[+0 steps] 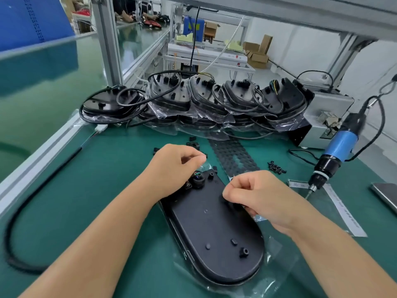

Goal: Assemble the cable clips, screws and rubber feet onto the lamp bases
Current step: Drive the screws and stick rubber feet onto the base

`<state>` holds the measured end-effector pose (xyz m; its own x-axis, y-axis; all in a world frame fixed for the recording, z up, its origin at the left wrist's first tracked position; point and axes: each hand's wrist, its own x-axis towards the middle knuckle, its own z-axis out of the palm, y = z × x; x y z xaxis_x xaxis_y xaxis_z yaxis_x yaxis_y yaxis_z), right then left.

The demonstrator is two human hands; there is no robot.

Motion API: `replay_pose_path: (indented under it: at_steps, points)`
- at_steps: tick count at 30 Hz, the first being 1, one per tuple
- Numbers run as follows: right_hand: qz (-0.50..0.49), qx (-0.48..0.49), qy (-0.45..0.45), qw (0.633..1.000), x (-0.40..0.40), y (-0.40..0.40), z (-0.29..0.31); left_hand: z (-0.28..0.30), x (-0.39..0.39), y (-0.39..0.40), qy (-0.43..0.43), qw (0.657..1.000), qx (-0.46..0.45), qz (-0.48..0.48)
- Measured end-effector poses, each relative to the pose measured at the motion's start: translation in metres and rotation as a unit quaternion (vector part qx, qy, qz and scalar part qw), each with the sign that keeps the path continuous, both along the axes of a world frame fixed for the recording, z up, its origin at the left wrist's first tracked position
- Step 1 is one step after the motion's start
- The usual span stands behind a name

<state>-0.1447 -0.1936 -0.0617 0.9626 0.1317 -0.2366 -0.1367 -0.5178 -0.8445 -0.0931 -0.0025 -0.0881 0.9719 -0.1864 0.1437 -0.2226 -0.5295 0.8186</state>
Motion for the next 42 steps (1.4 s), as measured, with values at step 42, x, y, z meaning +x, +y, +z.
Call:
replay_pose_path:
  at_steps: [42]
  points:
    - [-0.023,0.036,0.082,0.996,0.012,-0.003,-0.01,-0.004,-0.003,-0.001,-0.025,1.0,0.018,0.007]
